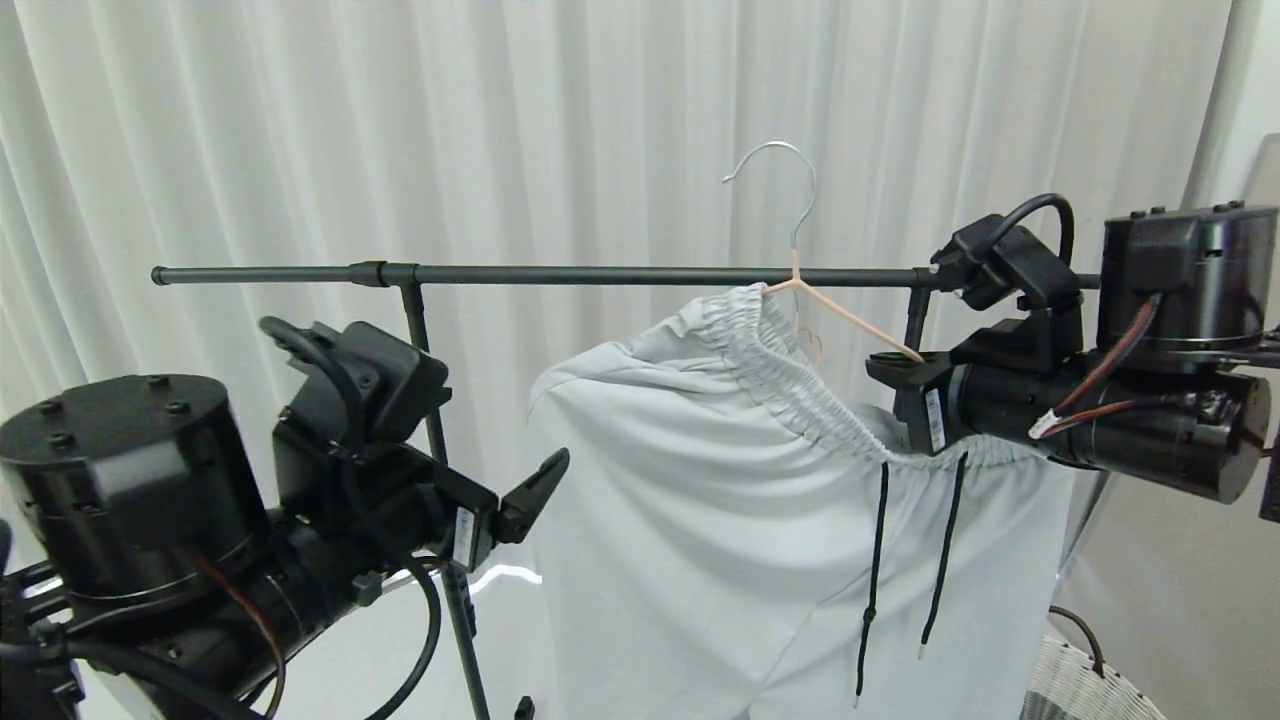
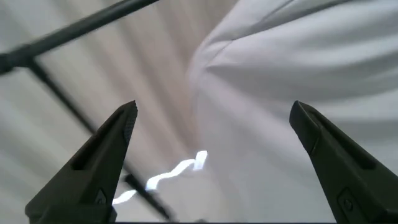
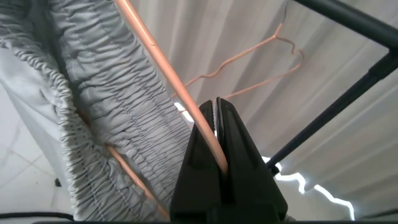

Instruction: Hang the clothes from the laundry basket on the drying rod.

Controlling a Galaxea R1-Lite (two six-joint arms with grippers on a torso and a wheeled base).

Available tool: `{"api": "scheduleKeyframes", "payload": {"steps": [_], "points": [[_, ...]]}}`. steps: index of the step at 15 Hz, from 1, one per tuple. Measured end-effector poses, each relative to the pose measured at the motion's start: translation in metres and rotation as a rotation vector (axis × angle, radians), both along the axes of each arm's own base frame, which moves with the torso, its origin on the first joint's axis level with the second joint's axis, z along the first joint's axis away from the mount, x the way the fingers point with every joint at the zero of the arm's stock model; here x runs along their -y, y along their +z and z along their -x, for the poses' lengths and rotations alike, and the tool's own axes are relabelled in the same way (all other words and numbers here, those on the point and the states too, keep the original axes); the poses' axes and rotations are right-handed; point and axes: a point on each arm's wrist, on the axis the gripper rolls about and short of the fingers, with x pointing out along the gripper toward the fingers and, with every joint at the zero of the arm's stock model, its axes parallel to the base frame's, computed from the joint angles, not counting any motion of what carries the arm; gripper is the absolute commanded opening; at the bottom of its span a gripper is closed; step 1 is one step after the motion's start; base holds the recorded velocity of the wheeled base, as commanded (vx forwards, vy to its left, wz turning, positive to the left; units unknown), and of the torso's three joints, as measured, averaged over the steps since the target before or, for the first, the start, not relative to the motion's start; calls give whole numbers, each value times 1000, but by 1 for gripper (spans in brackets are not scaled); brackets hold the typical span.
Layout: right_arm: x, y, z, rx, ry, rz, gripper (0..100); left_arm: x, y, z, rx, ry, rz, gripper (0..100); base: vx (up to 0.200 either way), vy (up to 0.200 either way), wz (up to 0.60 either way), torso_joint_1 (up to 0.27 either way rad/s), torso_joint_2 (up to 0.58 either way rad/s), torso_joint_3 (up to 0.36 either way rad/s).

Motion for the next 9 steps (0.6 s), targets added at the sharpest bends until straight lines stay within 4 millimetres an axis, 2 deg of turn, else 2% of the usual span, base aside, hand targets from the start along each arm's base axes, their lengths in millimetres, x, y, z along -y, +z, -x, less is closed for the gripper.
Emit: {"api": "scheduleKeyframes", "payload": {"steps": [4,9], "points": [[10,13,5,42,4,-13,0,-18,-1,3,-22,8,34,100,0,0,0,0,0,0],[20,33,15,38,83,-3,0,-32,-22,4,-98,23,6,100,0,0,0,0,0,0]]}}
